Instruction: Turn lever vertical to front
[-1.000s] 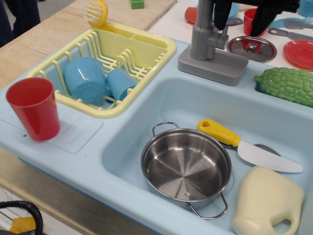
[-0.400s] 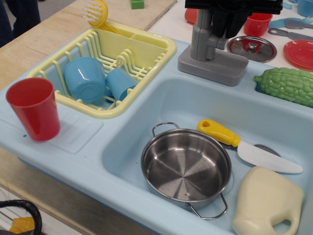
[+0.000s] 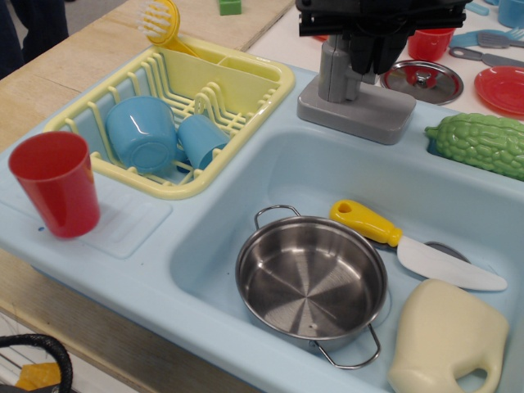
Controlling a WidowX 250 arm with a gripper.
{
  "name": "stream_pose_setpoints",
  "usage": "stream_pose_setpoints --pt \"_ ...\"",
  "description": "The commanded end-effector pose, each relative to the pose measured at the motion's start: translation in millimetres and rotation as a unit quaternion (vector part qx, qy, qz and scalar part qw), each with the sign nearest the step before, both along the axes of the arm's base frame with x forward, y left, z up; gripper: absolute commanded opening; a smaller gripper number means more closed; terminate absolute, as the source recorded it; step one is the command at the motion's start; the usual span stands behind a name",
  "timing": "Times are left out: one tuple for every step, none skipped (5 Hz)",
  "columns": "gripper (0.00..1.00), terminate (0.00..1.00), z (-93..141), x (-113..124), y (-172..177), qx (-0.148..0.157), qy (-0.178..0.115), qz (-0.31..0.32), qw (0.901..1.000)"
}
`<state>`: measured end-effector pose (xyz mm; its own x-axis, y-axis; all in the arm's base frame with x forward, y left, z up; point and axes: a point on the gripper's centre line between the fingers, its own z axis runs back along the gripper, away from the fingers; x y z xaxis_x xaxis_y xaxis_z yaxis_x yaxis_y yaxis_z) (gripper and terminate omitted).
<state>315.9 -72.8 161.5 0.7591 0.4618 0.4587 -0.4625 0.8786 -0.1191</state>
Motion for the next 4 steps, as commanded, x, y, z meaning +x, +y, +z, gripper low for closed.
stream_pose_setpoints --pt "0.0 0.0 -15 -31 -8 -0.031 0.005 0.015 0.9994" --pt "0.0 0.0 -25 -41 -9 -0.049 -0.003 0.032 0.9983" --pt "0.0 0.0 -28 -47 -10 -0.056 -0.005 0.043 0.9975" --pt "1.0 0.0 -26 -47 -10 -0.062 0.014 0.029 0.9975"
